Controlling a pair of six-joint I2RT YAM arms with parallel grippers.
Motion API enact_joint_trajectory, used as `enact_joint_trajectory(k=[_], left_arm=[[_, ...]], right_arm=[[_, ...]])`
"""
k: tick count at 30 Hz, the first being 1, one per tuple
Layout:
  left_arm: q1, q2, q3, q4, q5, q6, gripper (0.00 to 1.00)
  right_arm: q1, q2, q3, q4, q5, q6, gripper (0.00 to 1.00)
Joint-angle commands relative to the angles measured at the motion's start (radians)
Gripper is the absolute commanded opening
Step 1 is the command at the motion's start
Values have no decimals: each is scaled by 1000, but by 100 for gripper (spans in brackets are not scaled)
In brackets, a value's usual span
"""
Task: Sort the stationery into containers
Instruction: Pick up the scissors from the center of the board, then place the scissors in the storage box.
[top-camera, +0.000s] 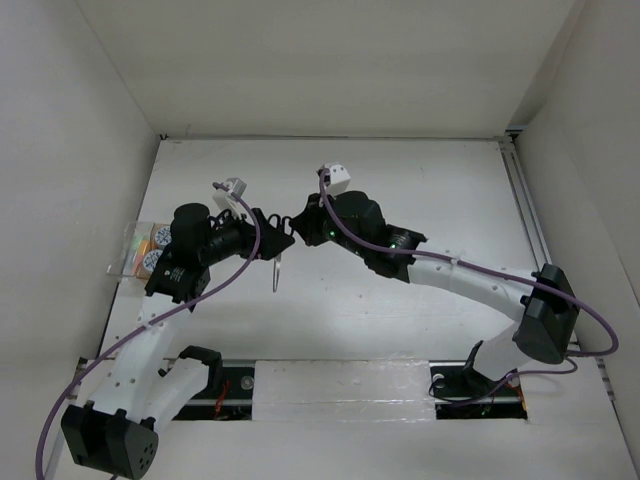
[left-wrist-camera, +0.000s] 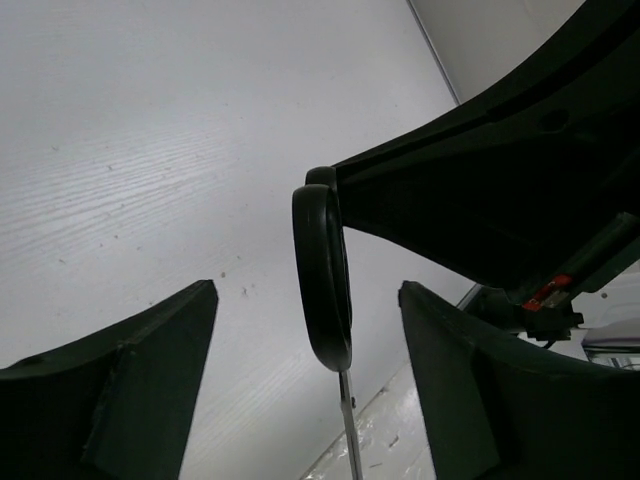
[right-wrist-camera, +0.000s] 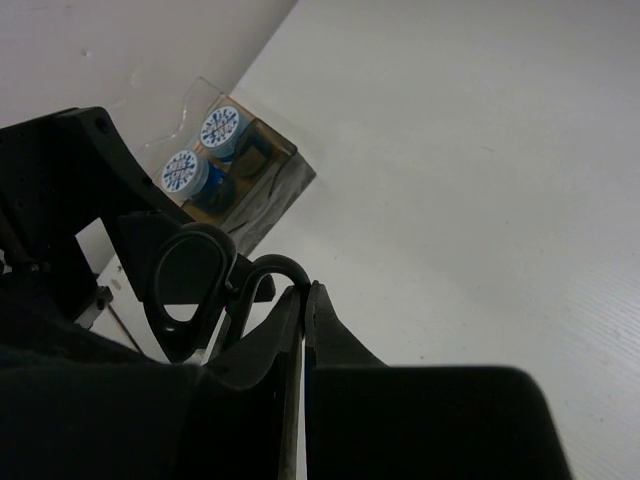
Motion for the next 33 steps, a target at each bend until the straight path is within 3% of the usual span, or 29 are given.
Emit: enact_joint_trajectory(k=[1,3,6,11,14,15,17,18,19,20,21,27,33], left_arm=[[2,-12,-3,51,45,12,67],[2,-3,-3,51,45,12,51],[2,7,6,51,36,12,37],[2,16,15,32,-4,21,0],[2,25,28,-1,-99,32,0],[2,25,37,-17,-143,53,0],[2,57,64,-87,-325,54,0],[2,68,86,-105,-364,69,0],[2,77,86,-119,-395,81,0],[2,97,104,-144,-468,90,0],[2,106,115,-153,-498,90,0],[2,200,210,-198,-784,169,0],[2,229,193,-112,-748,437,0]], right_arm=[[12,-26,3,95,-38,-7,0],[12,-26,3,104,-49,-7,0],[12,-26,12,104,-58,-7,0],[21,-17,12,113,-78,-18,0],[21,-17,21,113,-89,-30,0],[21,-26,21,113,-99,-44,6],[21,-35,7,113,-89,-56,24],[21,-35,-13,113,-73,-56,45],[21,-49,-25,113,-52,-56,57],[21,-63,-36,113,-29,-67,77],[21,-63,-45,90,12,-67,84],[-13,-174,-140,44,72,-96,86],[-64,-315,-261,26,62,-105,86]])
